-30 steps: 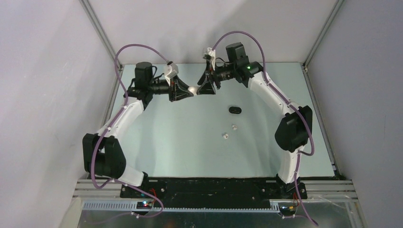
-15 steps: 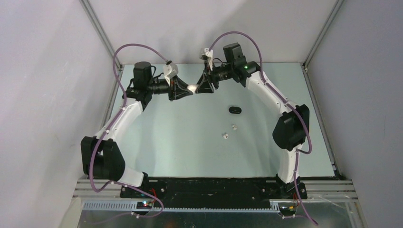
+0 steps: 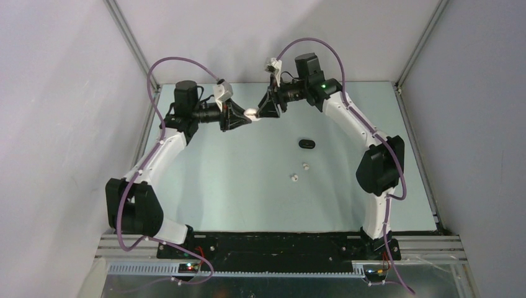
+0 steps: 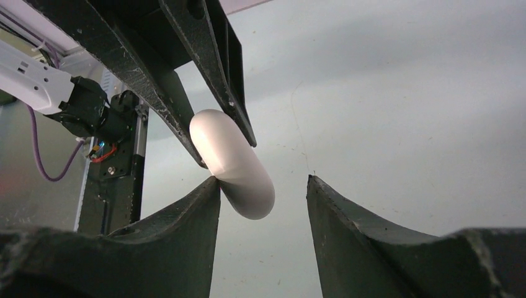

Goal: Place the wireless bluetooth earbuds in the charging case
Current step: Open the charging case.

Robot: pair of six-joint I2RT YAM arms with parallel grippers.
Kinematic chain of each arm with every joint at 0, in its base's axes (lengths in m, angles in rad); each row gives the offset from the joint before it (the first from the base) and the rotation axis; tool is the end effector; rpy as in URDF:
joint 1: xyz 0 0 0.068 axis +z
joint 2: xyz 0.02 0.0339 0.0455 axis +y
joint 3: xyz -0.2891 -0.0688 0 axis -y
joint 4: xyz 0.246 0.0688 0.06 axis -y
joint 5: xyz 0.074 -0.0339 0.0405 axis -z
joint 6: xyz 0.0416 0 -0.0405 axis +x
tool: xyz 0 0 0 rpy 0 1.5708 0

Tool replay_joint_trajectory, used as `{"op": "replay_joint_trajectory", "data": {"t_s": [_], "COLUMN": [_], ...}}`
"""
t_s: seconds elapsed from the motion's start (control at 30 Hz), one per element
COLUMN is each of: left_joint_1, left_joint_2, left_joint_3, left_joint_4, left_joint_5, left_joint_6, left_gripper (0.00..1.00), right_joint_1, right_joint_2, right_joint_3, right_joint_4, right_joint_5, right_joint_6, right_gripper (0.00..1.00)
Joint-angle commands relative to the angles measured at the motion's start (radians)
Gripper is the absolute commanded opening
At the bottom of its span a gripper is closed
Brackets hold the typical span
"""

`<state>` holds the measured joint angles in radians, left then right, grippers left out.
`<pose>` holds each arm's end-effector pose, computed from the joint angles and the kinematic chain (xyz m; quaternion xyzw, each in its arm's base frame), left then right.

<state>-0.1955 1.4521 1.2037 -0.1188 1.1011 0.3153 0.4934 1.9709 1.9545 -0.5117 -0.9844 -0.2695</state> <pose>0.3122 -0.0996 0.3649 0.4640 0.6049 -0.4016 0.5074 0.3917 0.2500 0.3868 -0.5029 0.6217 0.4563 0.3904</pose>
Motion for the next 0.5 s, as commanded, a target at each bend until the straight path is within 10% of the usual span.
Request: {"op": "replay_joint_trajectory", "data": {"t_s": [0.0, 0.47], "left_joint_1": [-0.019, -0.011], "left_joint_2": [-0.020, 0.005], "left_joint_3": [0.011, 0.044], "left_joint_4": [-0.021, -0.024], "left_joint_5": [0.054, 0.039], "left_joint_6": [0.000, -0.074], "left_gripper": [0.00, 0.00], "right_joint_1": [-0.017, -0.018], "right_joint_2": [-0.007, -0.015], "right_joint_3": [0.040, 0.008], "right_joint_4": [0.100, 0.087], "right_joint_5": [0.033, 0.000], "right_joint_6": [0.026, 0.022], "right_gripper": [0.56, 0.39]}}
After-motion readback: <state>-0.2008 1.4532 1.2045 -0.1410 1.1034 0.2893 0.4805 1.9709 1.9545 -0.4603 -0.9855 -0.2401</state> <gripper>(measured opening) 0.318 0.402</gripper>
